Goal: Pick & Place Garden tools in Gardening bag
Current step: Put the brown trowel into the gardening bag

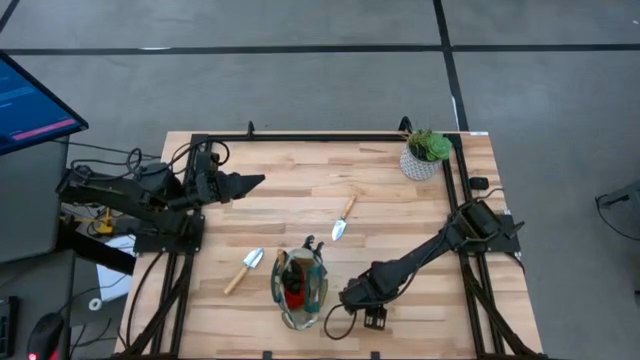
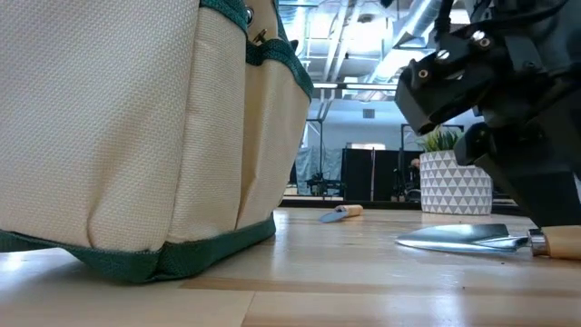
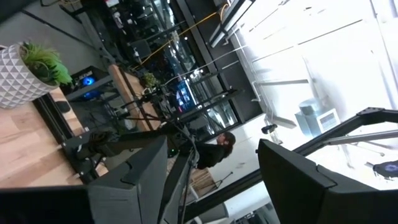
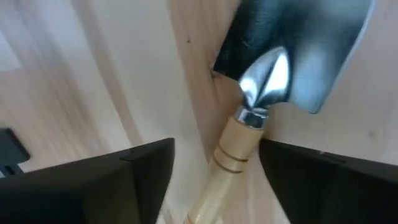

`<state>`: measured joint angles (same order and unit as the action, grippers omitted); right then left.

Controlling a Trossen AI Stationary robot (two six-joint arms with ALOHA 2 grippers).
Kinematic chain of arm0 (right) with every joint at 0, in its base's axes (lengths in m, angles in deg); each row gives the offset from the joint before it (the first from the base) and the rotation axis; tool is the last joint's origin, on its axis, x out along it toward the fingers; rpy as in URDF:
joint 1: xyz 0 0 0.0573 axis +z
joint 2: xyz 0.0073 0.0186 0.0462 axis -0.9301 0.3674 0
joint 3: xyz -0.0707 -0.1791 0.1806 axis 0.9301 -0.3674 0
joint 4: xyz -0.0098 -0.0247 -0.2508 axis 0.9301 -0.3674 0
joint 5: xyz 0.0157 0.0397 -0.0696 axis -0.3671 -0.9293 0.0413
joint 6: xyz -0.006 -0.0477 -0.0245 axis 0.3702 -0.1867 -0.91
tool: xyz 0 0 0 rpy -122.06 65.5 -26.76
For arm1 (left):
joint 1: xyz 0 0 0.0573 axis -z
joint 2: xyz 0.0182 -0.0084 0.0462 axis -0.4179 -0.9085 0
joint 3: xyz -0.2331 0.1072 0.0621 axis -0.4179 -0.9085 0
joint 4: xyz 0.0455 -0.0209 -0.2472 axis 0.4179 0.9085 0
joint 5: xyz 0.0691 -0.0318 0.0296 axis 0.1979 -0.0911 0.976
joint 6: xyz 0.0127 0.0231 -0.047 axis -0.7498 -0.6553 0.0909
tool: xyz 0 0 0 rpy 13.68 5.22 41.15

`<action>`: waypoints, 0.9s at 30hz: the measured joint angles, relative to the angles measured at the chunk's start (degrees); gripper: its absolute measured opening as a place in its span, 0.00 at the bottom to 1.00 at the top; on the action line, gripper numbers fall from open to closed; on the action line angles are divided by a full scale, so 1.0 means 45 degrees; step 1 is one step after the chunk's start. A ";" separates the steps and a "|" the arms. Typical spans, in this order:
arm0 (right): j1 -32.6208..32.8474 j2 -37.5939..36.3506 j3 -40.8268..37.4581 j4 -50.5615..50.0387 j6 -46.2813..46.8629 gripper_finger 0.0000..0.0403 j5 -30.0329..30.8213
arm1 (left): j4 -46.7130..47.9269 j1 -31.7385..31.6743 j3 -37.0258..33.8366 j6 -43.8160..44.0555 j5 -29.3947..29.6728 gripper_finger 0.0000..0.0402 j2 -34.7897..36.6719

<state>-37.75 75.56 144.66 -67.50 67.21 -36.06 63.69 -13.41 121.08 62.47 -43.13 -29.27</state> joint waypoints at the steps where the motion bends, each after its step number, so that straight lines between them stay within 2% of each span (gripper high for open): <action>1: -0.0003 0.0006 -0.0003 -0.0027 -0.0006 0.53 -0.0008 | 0.0000 0.0002 0.0000 0.0001 -0.0020 0.54 0.0000; 3: -0.0034 0.0002 -0.0027 -0.0109 -0.0016 0.42 0.0130 | -0.0007 0.0005 0.0000 0.0000 -0.0030 0.54 0.0000; 7: -0.0109 -0.0081 -0.0067 -0.0359 0.0035 0.14 0.0779 | -0.0012 0.0005 0.0000 0.0000 -0.0033 0.54 0.0000; 8: -0.0113 -0.0091 -0.0063 -0.0367 -0.0036 0.12 0.1005 | -0.0012 0.0000 0.0000 0.0000 -0.0068 0.54 0.0000; 12: -0.0118 -0.0395 -0.0091 -0.0320 -0.0209 0.14 0.1554 | -0.0012 0.0000 0.0000 0.0004 -0.0268 0.54 0.0000; 16: -0.0371 -0.1242 -0.0189 -0.0462 -0.0533 0.14 0.3160 | -0.0012 0.0000 0.0000 0.0001 -0.0259 0.54 0.0000; 23: -0.1036 -0.5195 -0.0141 -0.0433 -0.1052 0.14 0.5773 | -0.0065 0.0000 0.0000 0.0000 -0.0532 0.54 0.0039; 27: -0.1108 -0.8075 -0.0230 0.1317 -0.2655 0.14 0.8463 | -0.0086 0.0000 0.0000 0.0000 -0.0831 0.54 0.0029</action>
<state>-42.74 39.22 143.63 -61.58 55.26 2.03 63.30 -13.41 121.08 62.47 -46.87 -29.14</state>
